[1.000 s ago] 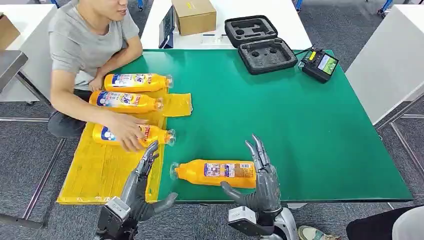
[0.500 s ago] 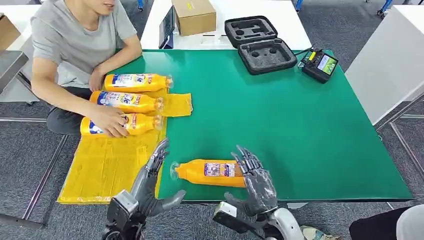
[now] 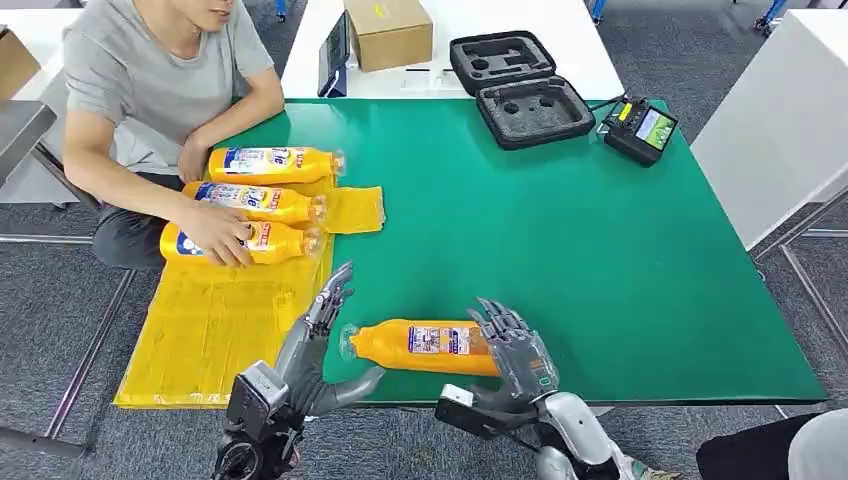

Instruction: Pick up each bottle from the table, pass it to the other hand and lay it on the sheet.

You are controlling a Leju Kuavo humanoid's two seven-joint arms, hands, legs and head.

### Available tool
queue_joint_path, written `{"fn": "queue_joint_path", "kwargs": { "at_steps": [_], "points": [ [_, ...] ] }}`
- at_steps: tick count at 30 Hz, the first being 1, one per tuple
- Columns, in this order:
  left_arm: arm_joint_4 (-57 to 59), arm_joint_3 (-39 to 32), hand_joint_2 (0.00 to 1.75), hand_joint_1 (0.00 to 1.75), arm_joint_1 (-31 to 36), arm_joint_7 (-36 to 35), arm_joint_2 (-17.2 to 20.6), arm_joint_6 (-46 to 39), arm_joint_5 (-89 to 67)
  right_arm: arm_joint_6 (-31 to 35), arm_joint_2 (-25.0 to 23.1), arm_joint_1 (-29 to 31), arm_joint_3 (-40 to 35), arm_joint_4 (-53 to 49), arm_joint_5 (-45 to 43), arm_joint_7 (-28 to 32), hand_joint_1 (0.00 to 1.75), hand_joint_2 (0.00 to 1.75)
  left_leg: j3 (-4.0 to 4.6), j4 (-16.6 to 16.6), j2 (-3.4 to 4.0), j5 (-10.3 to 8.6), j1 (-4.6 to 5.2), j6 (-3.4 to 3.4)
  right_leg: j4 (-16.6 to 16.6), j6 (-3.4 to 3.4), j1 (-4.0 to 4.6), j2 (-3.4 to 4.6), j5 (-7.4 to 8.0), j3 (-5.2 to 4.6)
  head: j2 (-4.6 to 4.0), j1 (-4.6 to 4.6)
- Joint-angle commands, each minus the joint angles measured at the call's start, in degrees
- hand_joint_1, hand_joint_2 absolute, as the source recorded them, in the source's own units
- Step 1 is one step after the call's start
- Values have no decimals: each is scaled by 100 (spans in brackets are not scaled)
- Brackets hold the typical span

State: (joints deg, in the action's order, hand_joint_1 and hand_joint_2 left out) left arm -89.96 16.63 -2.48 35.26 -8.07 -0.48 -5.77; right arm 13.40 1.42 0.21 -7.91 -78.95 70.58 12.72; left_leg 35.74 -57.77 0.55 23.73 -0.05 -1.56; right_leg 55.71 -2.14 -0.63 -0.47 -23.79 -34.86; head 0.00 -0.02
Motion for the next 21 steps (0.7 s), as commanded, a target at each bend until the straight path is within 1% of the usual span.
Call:
{"fn": "queue_joint_path", "kwargs": {
  "at_steps": [1,2,4,5,7,8,10,11,13,14,16,17,19,20,21],
  "points": [
    [613,97,175,0,404,-17,-44,78,63,205,240,299,-190,566,493,-229,0,175,-15,5,-5,2,-2,4,-6,3,1,-1,-2,17,0,0],
    [633,102,175,0,422,-24,-48,85,65,201,232,293,-204,546,487,-228,0,175,-31,5,-5,8,-2,6,-7,6,1,2,-7,32,0,2],
    [665,114,175,0,441,-32,-53,95,66,149,233,256,-227,544,412,-215,0,175,-15,6,-5,2,-1,4,-6,4,0,1,-2,17,0,0],
    [691,126,175,0,452,-36,-50,104,66,119,237,253,-239,575,341,-207,0,175,-27,5,-7,7,-2,6,-6,6,1,1,-7,29,0,0],
    [709,134,175,0,452,-36,-51,99,66,79,240,269,-234,657,273,-207,0,175,-16,7,-7,2,-1,4,-7,4,1,-2,-3,19,0,0],
    [735,154,175,0,450,-36,-43,99,66,78,228,293,-207,760,198,-184,0,175,-33,9,-8,8,-3,7,-9,7,2,0,-8,35,0,0],
    [735,154,175,0,450,-36,-43,99,66,78,228,293,-207,760,198,-184,0,175,-17,7,-4,4,-1,4,-7,4,1,1,-3,19,0,0],
    [753,162,175,0,445,-40,-37,97,67,86,230,311,-202,810,178,-167,0,175,-33,8,-5,9,-3,6,-9,7,2,2,-9,35,0,0],
    [753,162,175,0,445,-40,-37,97,67,86,230,311,-202,810,178,-167,0,175,-15,6,-3,3,-2,4,-7,4,2,2,-2,17,0,0],
    [752,162,175,0,445,-40,-36,97,67,85,231,317,-200,809,177,-167,0,175,-37,7,-5,12,-4,7,-9,7,3,4,-10,39,0,0],
    [751,181,175,0,439,-42,-20,94,67,147,239,372,-212,868,138,-124,0,175,-21,6,-2,4,-1,4,-7,4,1,2,-4,22,0,0],
    [754,182,175,0,439,-42,-17,95,67,172,227,389,-202,885,92,-95,0,175,-34,9,-4,8,-2,7,-9,6,1,3,-7,35,0,2],
    [758,196,175,0,442,-42,-4,97,67,222,220,464,-233,971,-117,86,0,175,-17,5,0,4,-2,4,-6,4,1,5,-2,17,0,0],
    [752,200,175,0,440,-42,-3,97,67,226,211,481,-236,985,-182,138,0,175,-33,7,2,8,-3,7,-9,7,2,10,-5,32,0,0],
    [733,205,175,0,433,-42,7,98,67,255,205,511,-272,1016,-282,224,0,175,-25,7,0,5,-2,5,-8,6,2,6,-3,25,0,0]
  ]
}}
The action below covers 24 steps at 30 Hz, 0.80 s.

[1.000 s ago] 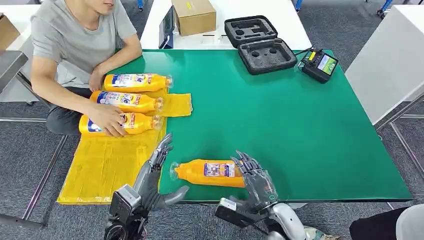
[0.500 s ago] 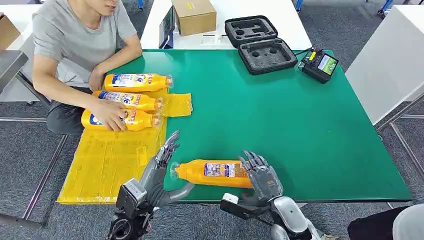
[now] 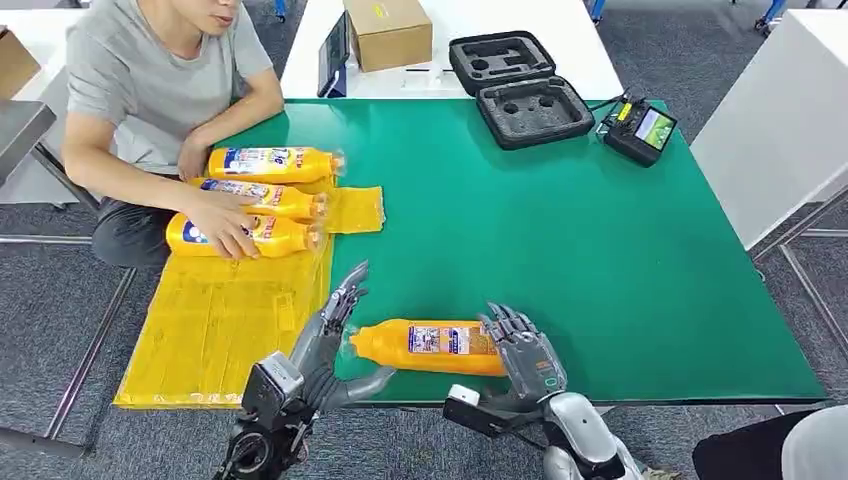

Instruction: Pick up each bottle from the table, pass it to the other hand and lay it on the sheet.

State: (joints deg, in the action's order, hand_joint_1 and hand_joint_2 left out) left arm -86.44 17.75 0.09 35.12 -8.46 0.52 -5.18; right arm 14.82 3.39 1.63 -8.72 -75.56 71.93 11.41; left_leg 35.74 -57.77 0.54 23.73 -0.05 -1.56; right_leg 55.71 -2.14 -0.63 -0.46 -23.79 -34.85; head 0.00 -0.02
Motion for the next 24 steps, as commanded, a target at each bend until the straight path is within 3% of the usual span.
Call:
{"fn": "queue_joint_path", "kwargs": {
  "at_steps": [1,17,21,24],
  "points": [
    [358,97,175,0,167,-28,47,-2,8,144,-8,400,-218,683,-500,428,0,175,-23,7,2,5,-2,6,-7,5,1,7,-3,22,0,0],
    [359,118,175,0,230,-58,56,-74,-6,334,-90,793,-339,780,-1137,799,0,175,-33,5,2,9,-4,8,-5,8,3,8,-8,32,0,0],
    [493,115,175,0,290,-15,58,-93,4,241,-92,1005,-286,1260,-1365,850,0,175,-24,7,3,2,-2,2,-6,5,1,7,-3,23,0,0],
    [549,122,175,0,339,12,63,-108,20,154,-107,1235,-240,1717,-1534,902,0,175,-68,10,4,19,-4,11,-10,13,3,15,-18,66,0,0]
  ]
}}
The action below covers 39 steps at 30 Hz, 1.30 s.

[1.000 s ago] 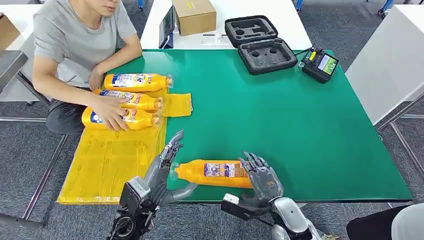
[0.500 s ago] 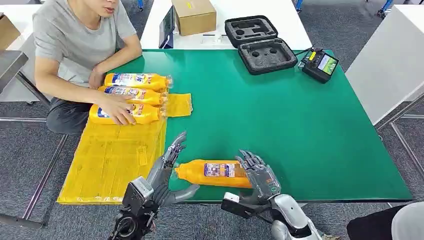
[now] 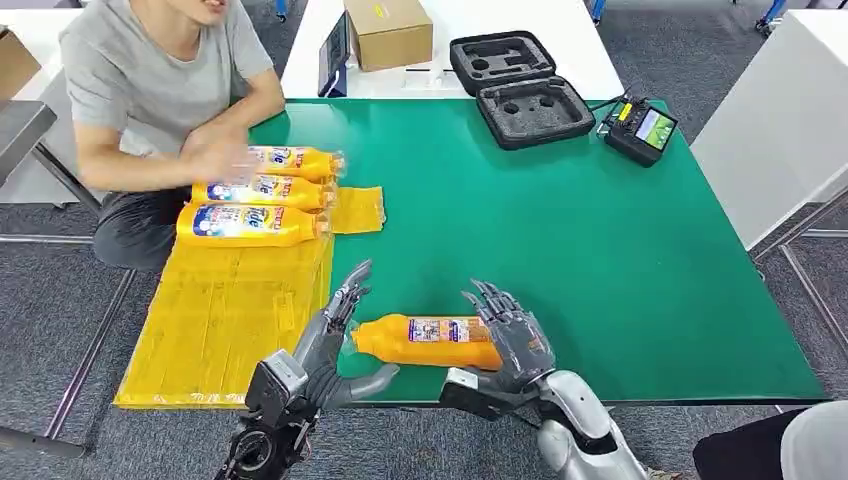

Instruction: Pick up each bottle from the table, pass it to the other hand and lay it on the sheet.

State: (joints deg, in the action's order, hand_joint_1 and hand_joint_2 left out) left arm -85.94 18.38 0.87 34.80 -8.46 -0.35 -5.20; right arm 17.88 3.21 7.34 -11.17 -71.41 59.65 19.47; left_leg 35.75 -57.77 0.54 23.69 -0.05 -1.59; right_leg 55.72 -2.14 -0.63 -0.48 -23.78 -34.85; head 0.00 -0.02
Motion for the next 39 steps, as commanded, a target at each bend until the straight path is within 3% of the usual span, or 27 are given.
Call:
{"fn": "queue_joint_path", "kwargs": {
  "at_steps": [1,12,28,29,30,31,39],
  "points": [
    [514,64,175,0,284,50,66,-31,32,-188,-111,786,44,1568,-413,147,0,175,-38,8,9,9,-3,8,-10,7,2,16,-4,34,0,0],
    [539,105,175,0,314,55,95,-39,50,-283,-177,939,68,2059,-591,283,0,175,-28,6,2,7,-4,6,-7,6,3,5,-5,27,0,0],
    [586,246,175,0,330,-41,154,-108,-34,-679,-308,681,116,2216,-522,187,0,175,-37,8,-1,4,-4,6,-8,5,3,-2,-4,33,0,0],
    [628,269,175,0,350,-39,180,-102,-28,-739,-305,686,122,2262,-509,161,16,175,-53,10,-5,7,-6,9,-11,8,6,-3,-8,50,0,0],
    [645,274,175,0,356,-35,189,-97,-15,-746,-296,681,113,2272,-485,154,140,175,-48,8,-3,5,-5,8,-9,6,4,-3,-6,45,0,0],
    [675,277,175,0,359,-14,197,-95,18,-749,-290,668,113,2280,-474,156,175,175,-47,8,-5,4,-5,6,-10,5,5,-5,-4,44,0,0],
    [707,333,175,0,384,44,195,-129,60,-520,-215,705,25,2312,-142,77,175,175,-77,9,-1,8,-7,12,-13,8,7,-3,-4,71,0,0]
  ]
}}
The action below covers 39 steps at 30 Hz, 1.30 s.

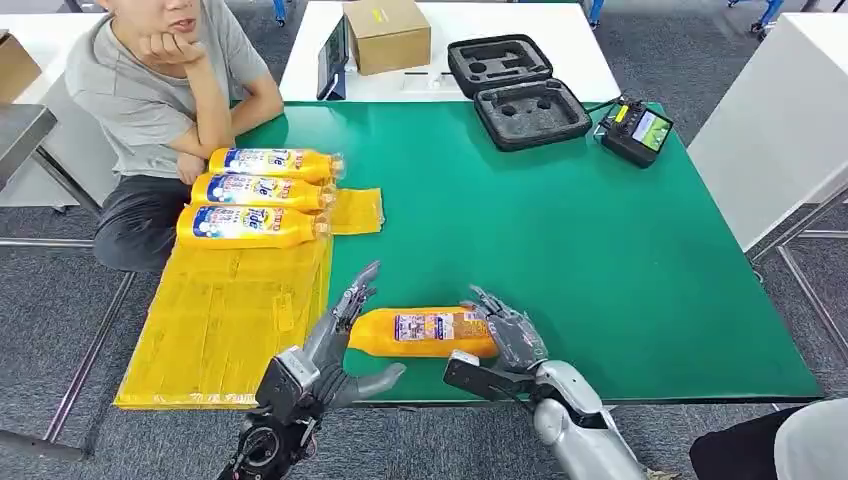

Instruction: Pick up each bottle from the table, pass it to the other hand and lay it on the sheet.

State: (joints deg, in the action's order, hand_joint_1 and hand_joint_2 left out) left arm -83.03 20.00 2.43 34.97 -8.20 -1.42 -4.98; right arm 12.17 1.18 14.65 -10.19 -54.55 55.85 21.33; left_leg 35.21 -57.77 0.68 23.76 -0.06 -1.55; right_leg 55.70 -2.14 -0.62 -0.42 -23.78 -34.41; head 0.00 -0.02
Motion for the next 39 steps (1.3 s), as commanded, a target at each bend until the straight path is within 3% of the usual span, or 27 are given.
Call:
{"fn": "queue_joint_path", "kwargs": {
  "at_steps": [1,21,22,24,30,33,39],
  "points": [
    [404,176,175,0,226,26,162,-22,38,85,4,-17,-97,634,325,-191,175,175,-20,7,-13,1,-4,6,-8,6,4,-8,-3,25,0,0],
    [320,129,175,0,159,22,155,-56,14,-47,97,77,36,740,226,-187,175,175,-47,9,-18,2,-5,6,-11,7,4,-11,-5,54,0,0],
    [329,134,175,0,161,22,157,-65,3,-95,57,66,117,723,10,-12,175,175,-46,8,-14,2,-4,5,-10,6,3,-8,-4,52,0,0],
    [344,126,175,0,161,65,141,-130,-18,-825,-64,44,549,714,-1141,698,175,175,-50,10,-15,2,-3,6,-10,6,2,-8,-5,56,0,0],
    [-51,-126,175,0,-9,503,-86,-948,17,-885,-151,-45,1077,464,-2167,1372,175,175,-39,5,-12,6,-4,8,-5,8,3,-3,-7,49,0,0],
    [-459,-152,175,0,-99,503,-146,-1378,93,-670,-231,-78,1202,174,-2306,1425,175,175,-28,0,-18,7,-5,6,-1,7,5,-6,-8,38,0,0],
    [-236,-116,175,0,-40,503,-116,-1351,221,-671,-224,-104,1181,123,-2294,1387,175,175,-17,3,-19,10,-1,6,-1,6,0,-4,-10,30,0,2]
  ]
}}
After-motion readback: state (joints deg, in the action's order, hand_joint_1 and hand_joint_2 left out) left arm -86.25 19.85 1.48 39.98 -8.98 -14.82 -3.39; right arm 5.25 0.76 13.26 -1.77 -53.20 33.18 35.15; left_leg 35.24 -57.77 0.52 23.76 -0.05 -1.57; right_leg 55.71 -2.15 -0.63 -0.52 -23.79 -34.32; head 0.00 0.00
